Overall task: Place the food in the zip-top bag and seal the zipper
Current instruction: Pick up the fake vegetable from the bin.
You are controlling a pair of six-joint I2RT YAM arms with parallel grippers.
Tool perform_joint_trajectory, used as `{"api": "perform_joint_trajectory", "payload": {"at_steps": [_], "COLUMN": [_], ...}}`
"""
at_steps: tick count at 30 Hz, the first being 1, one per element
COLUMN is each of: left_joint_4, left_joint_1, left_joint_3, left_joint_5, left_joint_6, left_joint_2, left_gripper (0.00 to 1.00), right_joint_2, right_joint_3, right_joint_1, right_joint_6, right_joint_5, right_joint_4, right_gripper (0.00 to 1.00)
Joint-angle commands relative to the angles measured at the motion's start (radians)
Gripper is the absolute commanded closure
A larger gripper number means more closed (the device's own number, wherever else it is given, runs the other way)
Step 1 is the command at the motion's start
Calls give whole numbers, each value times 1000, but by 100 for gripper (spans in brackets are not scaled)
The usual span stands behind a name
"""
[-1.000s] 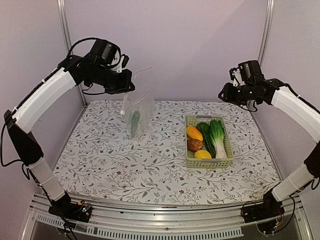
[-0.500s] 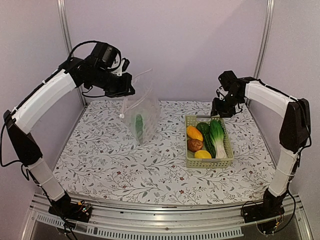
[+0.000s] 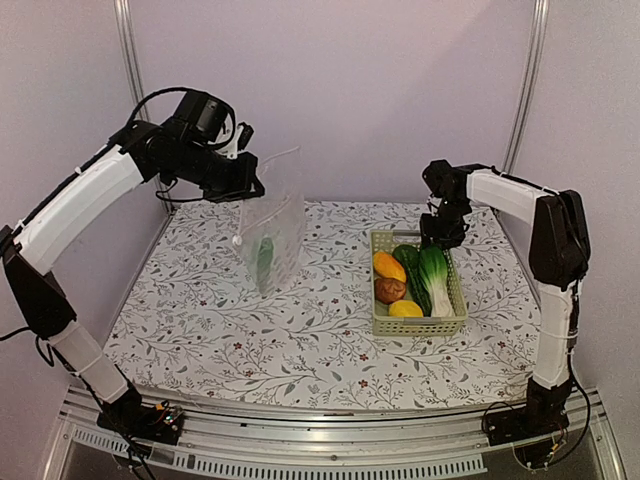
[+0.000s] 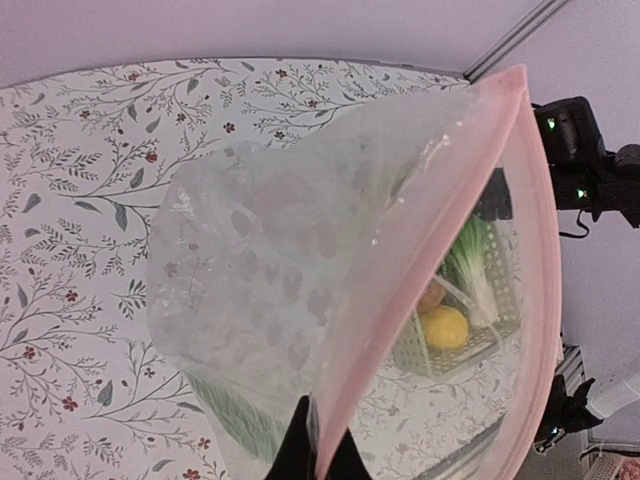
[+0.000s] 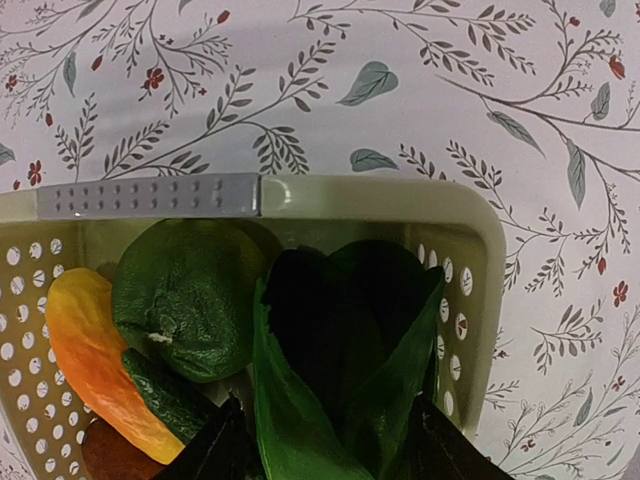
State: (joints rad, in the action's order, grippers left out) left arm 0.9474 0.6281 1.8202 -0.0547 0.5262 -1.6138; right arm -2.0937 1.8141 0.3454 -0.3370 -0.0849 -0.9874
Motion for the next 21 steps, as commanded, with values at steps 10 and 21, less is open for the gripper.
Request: {"api": "perform_joint_trajectory", "payload": {"at_steps": [10, 21], "left_joint_4": [-6, -35], "left_joint_1": [-12, -13], "left_joint_3": [-22, -12], "left_joint_5": [-39, -58], "left_joint_6": [-1, -3], "left_joint_2": [16, -17], "left_gripper": [100, 100], "right_joint_2": [-196, -29], "right_joint_3": [108, 36], "right_joint_1": [-11, -11], "right_joint_6": [-9, -34], "right_joint_5": [-15, -10], "right_joint_4": [-13, 8], "right_gripper": [45, 100]}}
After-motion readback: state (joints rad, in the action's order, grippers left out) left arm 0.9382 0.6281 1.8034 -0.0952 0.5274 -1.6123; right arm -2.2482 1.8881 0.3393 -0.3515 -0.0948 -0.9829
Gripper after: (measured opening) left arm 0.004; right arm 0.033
